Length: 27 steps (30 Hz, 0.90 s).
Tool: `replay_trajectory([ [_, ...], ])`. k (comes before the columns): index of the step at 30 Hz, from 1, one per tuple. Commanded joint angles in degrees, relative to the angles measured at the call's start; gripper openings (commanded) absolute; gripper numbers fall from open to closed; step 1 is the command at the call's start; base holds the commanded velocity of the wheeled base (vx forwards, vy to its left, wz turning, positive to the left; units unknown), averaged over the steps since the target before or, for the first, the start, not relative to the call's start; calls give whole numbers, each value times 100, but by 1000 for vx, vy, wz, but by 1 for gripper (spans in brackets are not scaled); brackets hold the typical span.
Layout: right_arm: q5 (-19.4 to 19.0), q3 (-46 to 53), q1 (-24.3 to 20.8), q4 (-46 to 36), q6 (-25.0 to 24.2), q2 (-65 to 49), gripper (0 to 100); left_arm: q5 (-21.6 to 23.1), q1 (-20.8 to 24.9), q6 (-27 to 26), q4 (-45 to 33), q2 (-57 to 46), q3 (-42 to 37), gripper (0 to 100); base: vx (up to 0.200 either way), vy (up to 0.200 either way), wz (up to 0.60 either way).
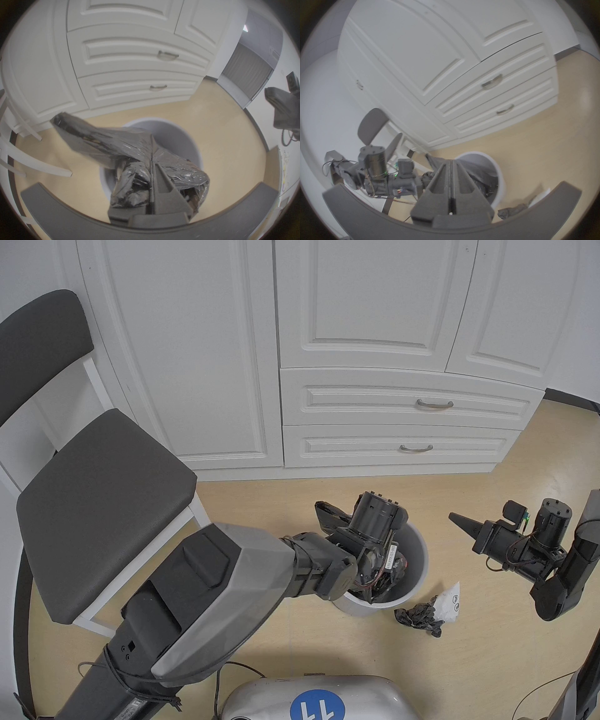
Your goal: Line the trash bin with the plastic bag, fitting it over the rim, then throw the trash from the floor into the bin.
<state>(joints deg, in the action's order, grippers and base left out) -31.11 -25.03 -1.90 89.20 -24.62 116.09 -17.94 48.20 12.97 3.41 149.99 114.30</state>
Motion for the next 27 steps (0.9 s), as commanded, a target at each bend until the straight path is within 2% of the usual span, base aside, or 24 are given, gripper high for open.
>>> replay_trajectory([
  [1, -9, 15, 58, 80, 2, -122, 0, 10, 23, 4, 19, -102, 22, 0, 0, 0, 0],
  [13, 17, -108, 41, 80, 63, 28, 0, 10, 163, -31, -7, -225, 22, 0, 0, 0, 0],
  [14, 17, -134, 50, 80, 81, 19, 0, 10, 181, -40, -7, -234, 22, 100, 0, 0, 0],
  [18, 105, -248, 76, 80, 344, 54, 0, 10, 251, -40, -34, -313, -13, 100, 0, 0, 0],
  [19, 413, -389, 58, 80, 582, 133, 0, 10, 304, -31, -51, -401, -48, 100, 0, 0, 0],
  [21, 615, -433, 32, 80, 696, 168, 0, 10, 321, -23, -60, -445, -74, 100, 0, 0, 0],
  [22, 1081, -582, -21, 80, 995, 239, 0, 1, 374, -23, -60, -568, -241, 100, 0, 0, 0],
  [23, 1081, -582, -21, 80, 995, 239, 0, 1, 374, -23, -60, -568, -241, 100, 0, 0, 0],
  [24, 1749, -758, -170, 80, 1443, 379, 0, 1, 409, -67, -78, -823, -646, 100, 0, 0, 0],
  [25, 2004, -820, -214, 80, 1628, 423, 0, 1, 418, -137, -69, -919, -813, 100, 0, 0, 0],
  [26, 2004, -820, -214, 80, 1628, 423, 0, 1, 418, -137, -69, -919, -813, 100, 0, 0, 0],
  [27, 2619, -951, -320, 80, 2085, 529, 0, -16, 418, -357, 10, -1139, -1252, 100, 0, 0, 0],
])
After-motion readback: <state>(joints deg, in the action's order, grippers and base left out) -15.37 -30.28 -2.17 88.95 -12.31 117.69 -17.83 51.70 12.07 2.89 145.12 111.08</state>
